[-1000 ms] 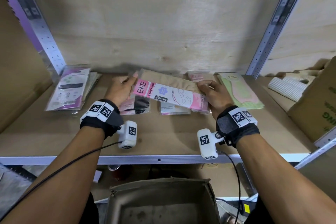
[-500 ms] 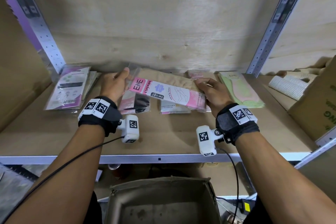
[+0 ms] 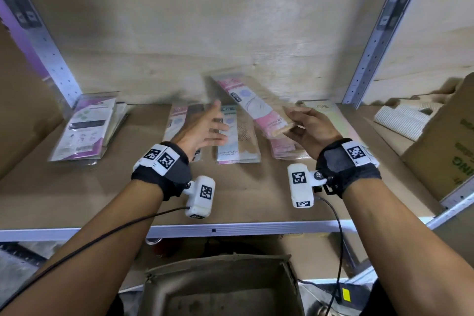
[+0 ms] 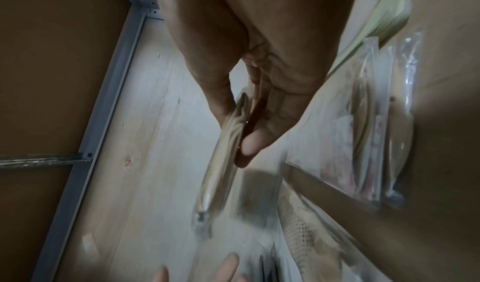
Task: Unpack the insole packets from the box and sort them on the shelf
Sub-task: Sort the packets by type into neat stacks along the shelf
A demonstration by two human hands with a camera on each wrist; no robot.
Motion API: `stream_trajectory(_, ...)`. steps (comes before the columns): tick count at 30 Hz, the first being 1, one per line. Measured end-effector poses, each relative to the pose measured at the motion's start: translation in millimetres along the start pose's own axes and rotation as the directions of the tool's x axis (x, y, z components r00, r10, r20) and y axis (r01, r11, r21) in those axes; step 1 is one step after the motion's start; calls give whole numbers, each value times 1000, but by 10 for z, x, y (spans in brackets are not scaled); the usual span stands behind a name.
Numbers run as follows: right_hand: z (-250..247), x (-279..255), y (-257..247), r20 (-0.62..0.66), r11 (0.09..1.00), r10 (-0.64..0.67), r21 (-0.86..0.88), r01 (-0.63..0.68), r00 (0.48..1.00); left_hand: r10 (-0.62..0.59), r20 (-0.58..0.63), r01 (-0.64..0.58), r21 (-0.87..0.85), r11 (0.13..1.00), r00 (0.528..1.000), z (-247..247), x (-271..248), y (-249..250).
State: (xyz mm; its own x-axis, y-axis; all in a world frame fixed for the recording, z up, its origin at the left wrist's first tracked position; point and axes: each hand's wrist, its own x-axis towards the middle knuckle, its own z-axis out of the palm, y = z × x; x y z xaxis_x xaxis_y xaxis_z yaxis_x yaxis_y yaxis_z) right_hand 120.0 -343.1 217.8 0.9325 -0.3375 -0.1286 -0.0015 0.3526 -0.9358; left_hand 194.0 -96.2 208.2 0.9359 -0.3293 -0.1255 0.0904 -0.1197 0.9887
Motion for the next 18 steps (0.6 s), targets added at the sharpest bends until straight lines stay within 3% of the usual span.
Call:
stream_trajectory(4, -71, -3, -38, -31, 1000, -2, -4, 2, 1000, -29, 150, 31, -15, 999, 988, 454, 1, 75)
stream_trajectory(9, -137, 24, -53, -82, 996, 22, -81, -28, 996, 7, 189, -5, -9, 1000, 982, 786, 70, 143)
stream_trajectory(11, -183, 50, -80, -128, 978, 7, -205, -33, 992, 23, 182, -30, 40, 999, 983, 855, 115, 154)
stream_trajectory(14, -244, 87, -113, -183, 877, -69, -480, -28, 981, 33, 151, -58, 159, 986, 988, 940, 199, 141)
stream_trajectory(18, -297, 69, -171, -229, 774, -102, -630, -68, 968, 14, 111, -44, 280, 959, 994, 1067, 282, 113)
